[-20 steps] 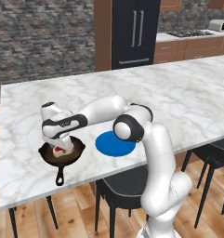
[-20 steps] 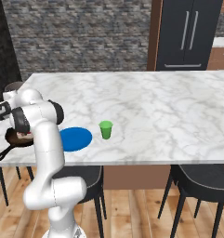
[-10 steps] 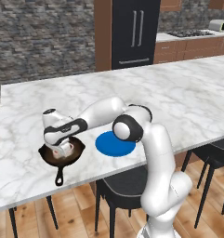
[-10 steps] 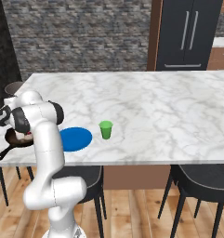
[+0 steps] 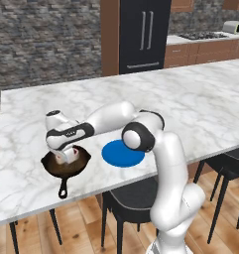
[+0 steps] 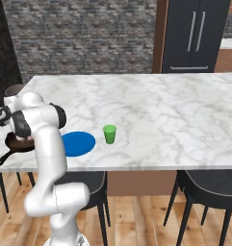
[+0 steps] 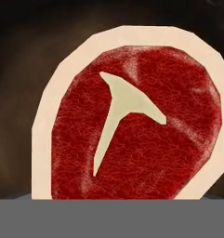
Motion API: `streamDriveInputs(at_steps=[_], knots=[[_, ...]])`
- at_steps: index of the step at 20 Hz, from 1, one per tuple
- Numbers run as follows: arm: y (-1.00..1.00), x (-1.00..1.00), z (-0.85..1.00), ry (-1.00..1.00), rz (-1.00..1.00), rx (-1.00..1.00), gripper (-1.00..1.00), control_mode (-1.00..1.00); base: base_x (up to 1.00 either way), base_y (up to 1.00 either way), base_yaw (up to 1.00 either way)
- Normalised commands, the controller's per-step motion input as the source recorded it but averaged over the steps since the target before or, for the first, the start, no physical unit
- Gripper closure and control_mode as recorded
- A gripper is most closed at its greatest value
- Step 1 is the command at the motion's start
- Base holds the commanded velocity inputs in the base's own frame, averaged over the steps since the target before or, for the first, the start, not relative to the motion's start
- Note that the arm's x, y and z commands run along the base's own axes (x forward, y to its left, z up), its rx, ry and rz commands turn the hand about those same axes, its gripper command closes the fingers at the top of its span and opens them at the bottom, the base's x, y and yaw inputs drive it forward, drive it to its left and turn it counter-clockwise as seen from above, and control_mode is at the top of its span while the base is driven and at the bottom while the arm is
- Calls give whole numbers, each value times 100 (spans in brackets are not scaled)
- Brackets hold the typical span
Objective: Pick up the pan with the steak in it and place it on the dining table. Then place the steak on the plate.
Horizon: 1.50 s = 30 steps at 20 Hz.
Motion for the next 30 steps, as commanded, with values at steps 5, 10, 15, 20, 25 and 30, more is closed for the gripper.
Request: streamDriveInputs(at_steps=[5,10,15,20,25,30], knots=[[-42,-8,55,0,-13,0,100,-100,0,0,0],[-80,-29,13,-1,-7,-2,100,-100,0,0,0],[-100,-14,-3,-3,0,0,100,-100,0,0,0],[-100,8,0,-2,0,2,100,-100,0,0,0],[-91,50,-3,-1,0,8,100,-100,0,0,0],[-45,18,-7,-2,6,5,100,-100,0,0,0]])
